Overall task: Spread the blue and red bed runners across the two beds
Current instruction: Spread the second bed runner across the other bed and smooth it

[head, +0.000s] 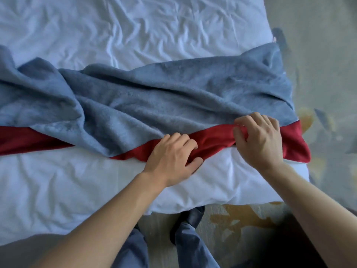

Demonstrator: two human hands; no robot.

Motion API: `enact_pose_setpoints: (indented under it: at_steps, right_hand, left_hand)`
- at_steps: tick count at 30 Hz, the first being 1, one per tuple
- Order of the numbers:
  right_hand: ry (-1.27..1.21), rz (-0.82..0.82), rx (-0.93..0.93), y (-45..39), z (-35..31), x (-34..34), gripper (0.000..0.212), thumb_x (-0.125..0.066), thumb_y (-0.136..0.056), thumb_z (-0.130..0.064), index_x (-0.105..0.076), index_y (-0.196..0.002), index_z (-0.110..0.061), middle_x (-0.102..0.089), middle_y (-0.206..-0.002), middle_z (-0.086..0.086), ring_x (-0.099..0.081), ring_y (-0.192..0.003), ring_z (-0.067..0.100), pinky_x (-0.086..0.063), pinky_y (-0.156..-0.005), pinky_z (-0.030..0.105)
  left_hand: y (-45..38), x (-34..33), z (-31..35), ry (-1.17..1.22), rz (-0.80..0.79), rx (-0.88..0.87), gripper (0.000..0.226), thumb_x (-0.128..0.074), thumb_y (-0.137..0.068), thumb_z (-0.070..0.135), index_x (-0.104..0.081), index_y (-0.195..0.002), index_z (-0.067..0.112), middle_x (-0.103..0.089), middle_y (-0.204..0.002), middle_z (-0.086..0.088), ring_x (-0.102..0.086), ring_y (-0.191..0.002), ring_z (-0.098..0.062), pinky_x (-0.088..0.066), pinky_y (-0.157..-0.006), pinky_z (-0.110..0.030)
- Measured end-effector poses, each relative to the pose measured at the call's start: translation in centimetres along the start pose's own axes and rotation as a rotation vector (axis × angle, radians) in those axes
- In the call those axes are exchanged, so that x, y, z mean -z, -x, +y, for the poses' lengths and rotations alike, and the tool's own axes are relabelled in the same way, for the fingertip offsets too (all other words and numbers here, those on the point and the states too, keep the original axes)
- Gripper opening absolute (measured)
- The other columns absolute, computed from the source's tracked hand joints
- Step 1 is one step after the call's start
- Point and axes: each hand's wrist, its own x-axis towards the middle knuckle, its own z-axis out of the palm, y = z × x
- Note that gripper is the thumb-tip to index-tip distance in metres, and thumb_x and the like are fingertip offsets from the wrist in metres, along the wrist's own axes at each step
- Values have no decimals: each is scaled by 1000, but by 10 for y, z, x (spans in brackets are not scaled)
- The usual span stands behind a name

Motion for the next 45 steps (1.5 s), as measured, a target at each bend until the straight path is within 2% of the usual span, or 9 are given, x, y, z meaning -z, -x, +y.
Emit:
enact_pose_setpoints:
  at_steps: [8, 15, 21, 24, 28, 31, 38, 41, 45]
  right_hand:
    - [15, -20, 19, -111, -30, -13, 16, -59, -94, -19, -73, -102, -15, -70, -95, 3, -62, -91, 29, -40, -95, 41]
    - [36, -89, -73, -192, -27, -57, 23, -50, -100, -20, -71, -108, -15, -71, -105, 3, -61, -97, 29, -36, -97, 41]
    - [161, -358, -171, -208, 19, -62, 30, -54, -90, -6, -72, -111, -16, -69, -113, 8, -58, -105, 35, -35, -103, 45]
    - [190, -514, -96, -199, 29, -56, 41, -61, -79, -3, -70, -116, -16, -67, -117, 7, -55, -110, 33, -31, -111, 47]
    - [195, -559, 24, -204, 38, -52, 39, -71, -71, -13, -70, -110, -17, -68, -111, 4, -54, -113, 29, -26, -116, 52]
    - [140, -574, 71, -216, 41, -58, 32, -71, -78, -21, -70, -110, -20, -67, -108, 1, -55, -116, 29, -17, -122, 54]
    - [137, -527, 254, -227, 58, -72, 10, -61, -86, -8, -69, -81, -12, -64, -78, 4, -57, -90, 32, -26, -117, 50]
    - [157, -546, 187, -241, 82, -67, 14, -56, -88, -19, -70, -89, -15, -67, -85, 2, -57, -98, 30, -19, -120, 46]
    - [37, -568, 362, -239, 92, -69, 10, -59, -84, -24, -67, -82, -18, -65, -78, -2, -58, -88, 26, -26, -118, 46]
  left_hand:
    - [-91, 72, -78, -47, 305, 181, 19, -56, -92, 23, -70, -100, 12, -69, -97, -4, -61, -92, -31, -45, -82, -45]
    - [-176, 76, -151, -91, -47, 274, 52, -55, -92, 46, -51, -133, 16, -58, -129, -4, -52, -117, -28, -36, -98, -41]
    - [-199, 57, -119, -41, -157, -59, 18, -59, -85, 25, -56, -102, 21, -57, -91, 5, -56, -91, -21, -28, -86, -34]
    - [-188, 52, -101, 26, -257, -178, 22, -50, -90, 43, -63, -93, 26, -52, -92, 7, -50, -91, -17, -32, -85, -34]
    - [-200, 49, -92, 193, -370, 124, 38, -32, -99, 38, -54, -71, 23, -57, -78, 5, -54, -78, -20, -37, -63, -32]
    - [-223, 43, -92, 140, -441, 227, 34, -37, -97, 45, -62, -91, 23, -63, -85, 3, -58, -75, -20, -39, -59, -32]
    - [-267, 26, -52, 109, -417, 289, 36, -49, -90, 55, -58, -82, 21, -61, -79, 4, -54, -69, -21, -32, -55, -30]
    - [-281, 25, -46, 76, -378, 294, 26, -56, -91, 42, -59, -97, 18, -65, -91, -1, -52, -75, -23, -33, -66, -32]
    - [-303, 25, -46, 106, -293, 283, 13, -55, -90, 27, -55, -101, 19, -65, -96, 0, -49, -77, -21, -30, -71, -32]
